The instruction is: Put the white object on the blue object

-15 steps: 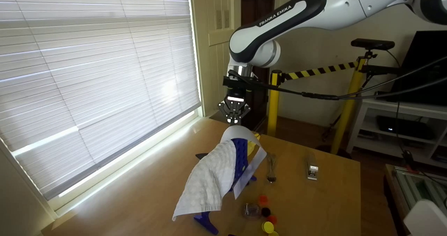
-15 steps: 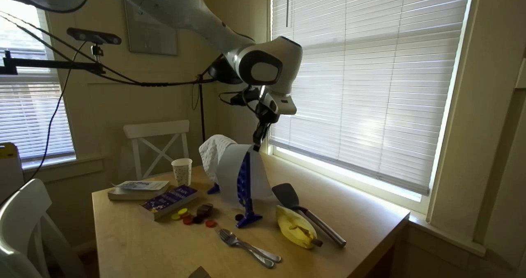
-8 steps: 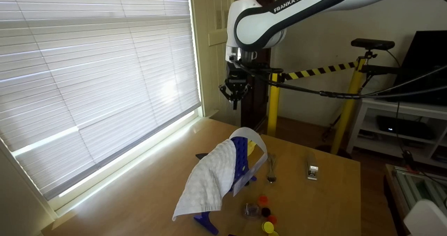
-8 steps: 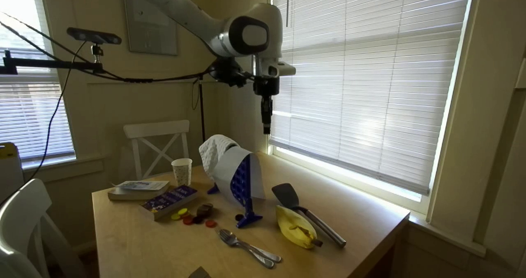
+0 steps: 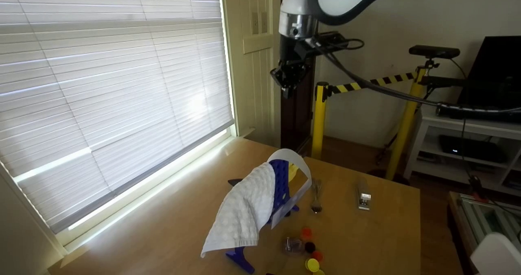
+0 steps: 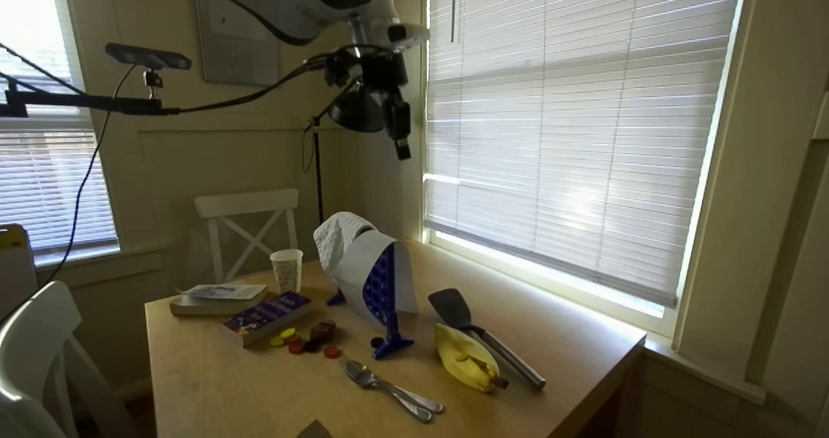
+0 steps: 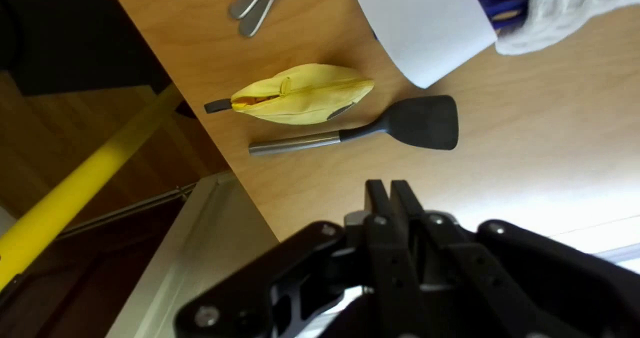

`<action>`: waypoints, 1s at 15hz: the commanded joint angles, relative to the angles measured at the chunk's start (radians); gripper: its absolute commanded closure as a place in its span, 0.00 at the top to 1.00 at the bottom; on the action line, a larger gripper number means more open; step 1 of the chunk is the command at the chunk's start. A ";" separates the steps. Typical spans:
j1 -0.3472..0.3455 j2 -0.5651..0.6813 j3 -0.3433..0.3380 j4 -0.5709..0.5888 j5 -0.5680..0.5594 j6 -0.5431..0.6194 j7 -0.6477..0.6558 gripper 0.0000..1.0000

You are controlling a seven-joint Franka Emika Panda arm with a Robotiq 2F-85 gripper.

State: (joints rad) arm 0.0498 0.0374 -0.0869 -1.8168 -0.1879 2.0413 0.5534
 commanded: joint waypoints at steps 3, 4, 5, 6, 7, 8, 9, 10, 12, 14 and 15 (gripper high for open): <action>-0.021 -0.232 0.046 -0.117 0.068 -0.167 -0.318 0.54; -0.020 -0.245 0.046 -0.118 0.089 -0.195 -0.371 0.60; -0.021 -0.253 0.048 -0.118 0.098 -0.227 -0.405 0.68; -0.023 -0.255 0.045 -0.119 0.114 -0.247 -0.439 0.74; -0.023 -0.254 0.042 -0.121 0.131 -0.256 -0.474 0.80; -0.026 -0.248 0.042 -0.116 0.144 -0.273 -0.482 0.88; -0.029 -0.246 0.043 -0.119 0.150 -0.281 -0.485 0.95; -0.032 -0.249 0.047 -0.125 0.145 -0.282 -0.480 0.99; -0.036 -0.236 0.055 -0.111 0.123 -0.271 -0.458 0.91; -0.037 -0.236 0.055 -0.119 0.123 -0.271 -0.461 1.00; -0.038 -0.236 0.055 -0.119 0.123 -0.271 -0.461 1.00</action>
State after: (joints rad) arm 0.0317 -0.1993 -0.0490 -1.9374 -0.0688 1.7721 0.0956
